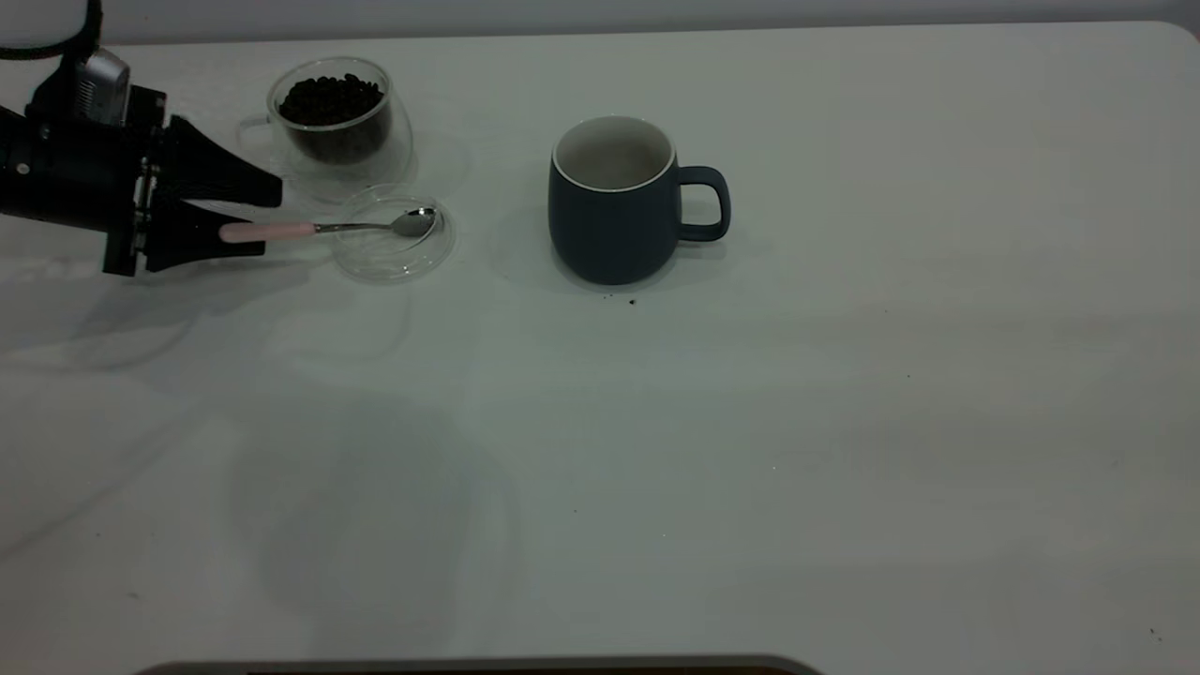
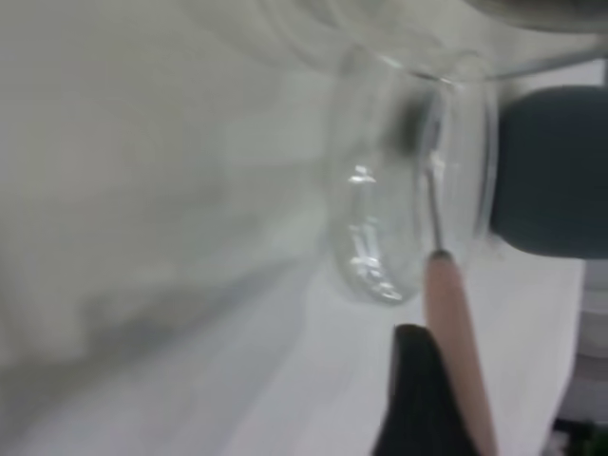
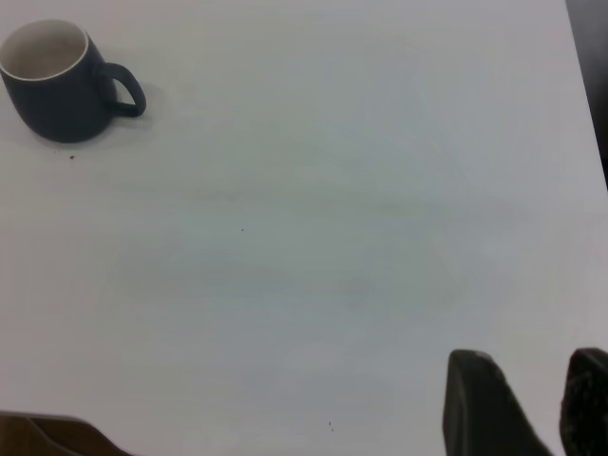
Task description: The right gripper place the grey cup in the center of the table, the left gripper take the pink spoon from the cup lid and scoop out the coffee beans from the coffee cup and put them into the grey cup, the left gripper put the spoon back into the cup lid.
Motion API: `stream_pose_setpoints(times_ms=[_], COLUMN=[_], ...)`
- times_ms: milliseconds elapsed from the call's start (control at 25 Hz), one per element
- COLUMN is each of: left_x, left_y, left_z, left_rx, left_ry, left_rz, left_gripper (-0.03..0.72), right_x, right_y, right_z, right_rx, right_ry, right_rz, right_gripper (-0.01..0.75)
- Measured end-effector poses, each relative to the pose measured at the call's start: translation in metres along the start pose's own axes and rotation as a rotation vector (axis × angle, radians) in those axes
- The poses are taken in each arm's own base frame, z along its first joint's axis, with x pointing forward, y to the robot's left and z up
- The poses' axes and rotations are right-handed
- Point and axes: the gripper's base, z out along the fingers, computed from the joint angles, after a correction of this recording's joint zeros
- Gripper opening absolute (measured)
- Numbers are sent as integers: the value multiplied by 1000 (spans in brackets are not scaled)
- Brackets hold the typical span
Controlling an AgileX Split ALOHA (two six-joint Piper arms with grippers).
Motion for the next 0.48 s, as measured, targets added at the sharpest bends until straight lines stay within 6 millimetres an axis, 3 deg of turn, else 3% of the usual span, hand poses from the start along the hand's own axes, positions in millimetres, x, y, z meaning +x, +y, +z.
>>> stream_pose_setpoints(times_ms=[280,480], left_x=[-7,-13], left_y=[-2,-25], left_z=[-38,-69], left_rx=[14,51], left_ry=[-49,-45], left_rz=[-42,-34], left_gripper=[599,576], right_x=[0,0], right_y=[0,0], right_z=[0,0], right_rx=[0,0], right_ry=[0,0], right_rz=[0,0], right_gripper=[239,239])
